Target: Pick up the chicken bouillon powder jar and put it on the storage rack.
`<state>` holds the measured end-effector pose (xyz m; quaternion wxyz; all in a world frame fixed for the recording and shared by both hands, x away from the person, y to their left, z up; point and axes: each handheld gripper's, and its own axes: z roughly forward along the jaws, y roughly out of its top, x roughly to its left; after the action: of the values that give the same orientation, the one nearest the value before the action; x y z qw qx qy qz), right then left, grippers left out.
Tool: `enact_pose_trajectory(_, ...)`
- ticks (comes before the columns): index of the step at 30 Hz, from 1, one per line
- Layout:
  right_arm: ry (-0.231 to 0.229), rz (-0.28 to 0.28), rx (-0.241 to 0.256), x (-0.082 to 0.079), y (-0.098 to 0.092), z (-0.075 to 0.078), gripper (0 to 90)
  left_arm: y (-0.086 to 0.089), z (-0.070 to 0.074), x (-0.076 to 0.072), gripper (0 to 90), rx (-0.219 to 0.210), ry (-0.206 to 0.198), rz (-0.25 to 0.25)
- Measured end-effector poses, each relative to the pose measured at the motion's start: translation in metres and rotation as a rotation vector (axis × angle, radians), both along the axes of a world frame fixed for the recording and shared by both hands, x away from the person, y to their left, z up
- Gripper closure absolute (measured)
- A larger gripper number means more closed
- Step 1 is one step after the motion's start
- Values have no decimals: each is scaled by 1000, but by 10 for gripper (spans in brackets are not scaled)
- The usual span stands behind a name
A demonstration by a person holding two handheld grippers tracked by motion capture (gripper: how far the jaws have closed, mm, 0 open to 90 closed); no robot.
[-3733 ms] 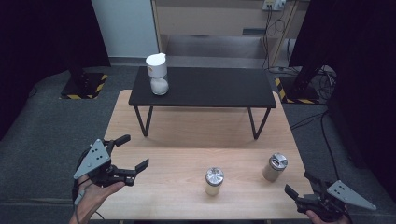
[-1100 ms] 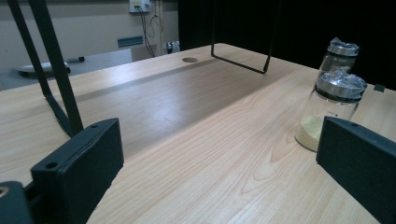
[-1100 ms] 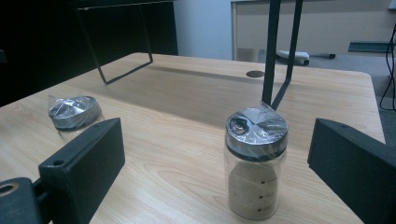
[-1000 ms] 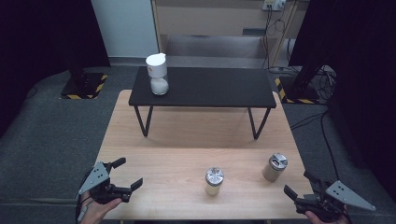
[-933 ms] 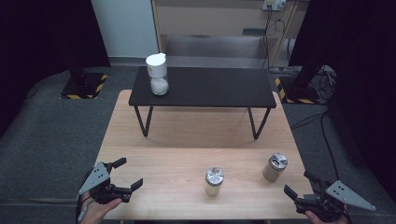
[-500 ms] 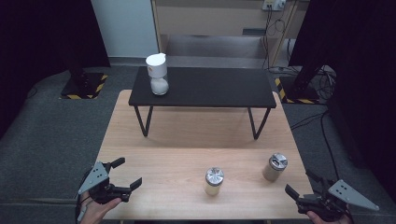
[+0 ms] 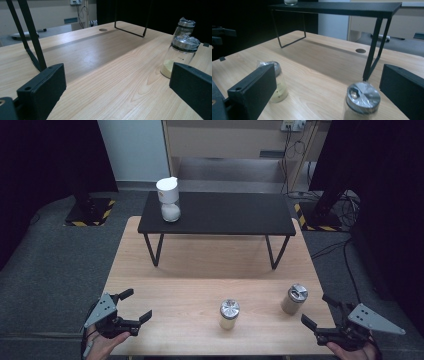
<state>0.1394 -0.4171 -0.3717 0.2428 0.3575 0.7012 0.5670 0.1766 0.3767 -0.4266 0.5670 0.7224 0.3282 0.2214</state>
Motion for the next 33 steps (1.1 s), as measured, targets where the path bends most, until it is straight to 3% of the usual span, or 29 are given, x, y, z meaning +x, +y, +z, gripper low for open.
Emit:
enact_pose_trajectory(13,-24,80,-26,19,18,20,15,0,0,0,0,5,5,1)
enact_pose_trajectory(33,-9,199,-32,51,54,20,13,-1,0,1,0,11,9,-1)
